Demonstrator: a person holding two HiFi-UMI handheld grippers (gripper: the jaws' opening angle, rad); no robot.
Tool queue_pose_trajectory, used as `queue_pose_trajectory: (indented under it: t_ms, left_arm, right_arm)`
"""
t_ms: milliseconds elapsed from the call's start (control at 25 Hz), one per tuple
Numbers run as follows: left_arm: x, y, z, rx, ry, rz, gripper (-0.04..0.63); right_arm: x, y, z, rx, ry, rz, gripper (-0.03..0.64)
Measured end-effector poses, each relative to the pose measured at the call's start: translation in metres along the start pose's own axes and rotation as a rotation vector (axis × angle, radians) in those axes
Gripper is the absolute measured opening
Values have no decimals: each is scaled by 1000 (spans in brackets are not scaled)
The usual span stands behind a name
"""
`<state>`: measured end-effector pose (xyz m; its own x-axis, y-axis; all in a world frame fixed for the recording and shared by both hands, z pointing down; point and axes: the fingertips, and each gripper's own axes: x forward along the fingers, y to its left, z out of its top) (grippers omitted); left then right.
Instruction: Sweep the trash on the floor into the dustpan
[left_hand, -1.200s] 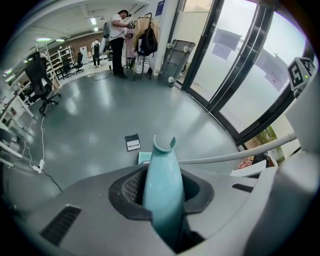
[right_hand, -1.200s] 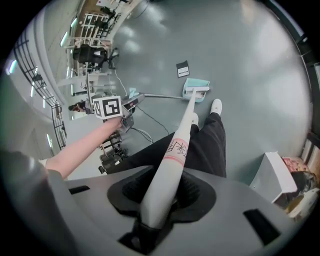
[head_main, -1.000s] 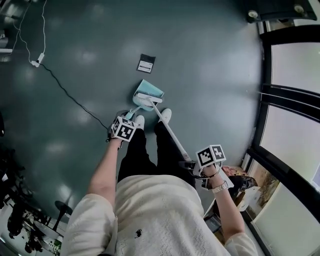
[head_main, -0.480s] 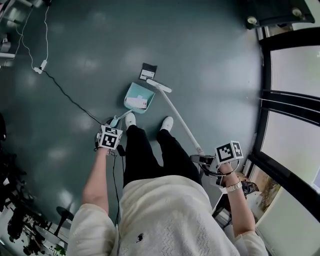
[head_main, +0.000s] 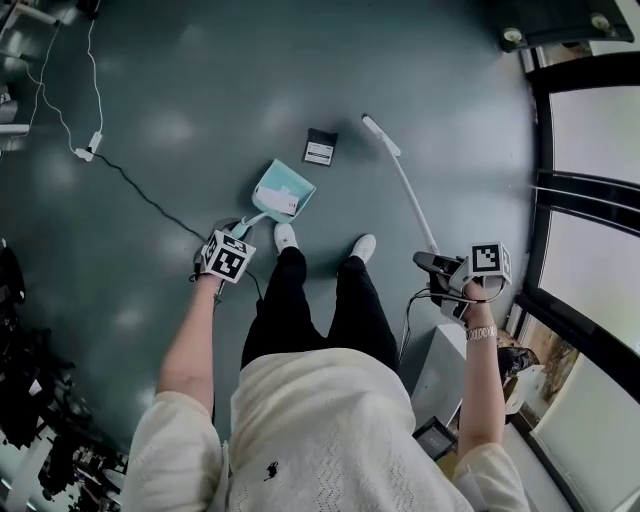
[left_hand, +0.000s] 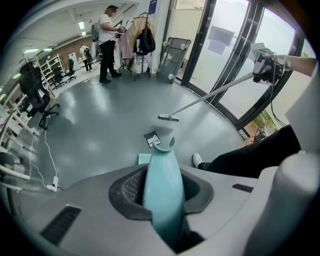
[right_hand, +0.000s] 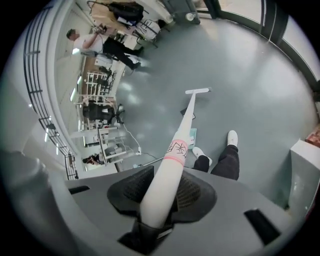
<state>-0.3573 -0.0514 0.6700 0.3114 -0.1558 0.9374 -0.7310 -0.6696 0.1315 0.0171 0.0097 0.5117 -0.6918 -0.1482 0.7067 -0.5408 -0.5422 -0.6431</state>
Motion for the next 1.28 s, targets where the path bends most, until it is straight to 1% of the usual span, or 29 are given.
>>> queue_pose_trajectory:
  t_ms: [200,320,440,520,600,760,920,1080,1280]
  left_arm:
    - [5,34,10,59,24,-29,97]
    - [14,41,21,86,30,-43,97]
    - [22,48,35,72,27,-61,97]
    - [27,50,41,56,25,-72,97]
    - [30,53,44,59,24,-81,97]
    - [36,53,54,70,13,-84,97]
    - [39,49,54,55,6,-84,97]
    - [37,47,52,53,1,-82,97]
    - [38,42,47,56,-3,-77,97]
  right_arm:
    - [40,18,32,74,-74,31,107]
    - [62,17,44,84,-72,14,107]
    - [84,7,53,91,-46,7,107]
    - [96,2,50,98,-20,20,107]
    - [111,5,36,85,21,25,107]
    - [141,14,2,-16,130,-49,107]
    - [162,21,-28,-55,210,-81,107]
    - [170,24,-59,-120,301,-129,107]
    - [170,20,-101,-188,403,-159,107]
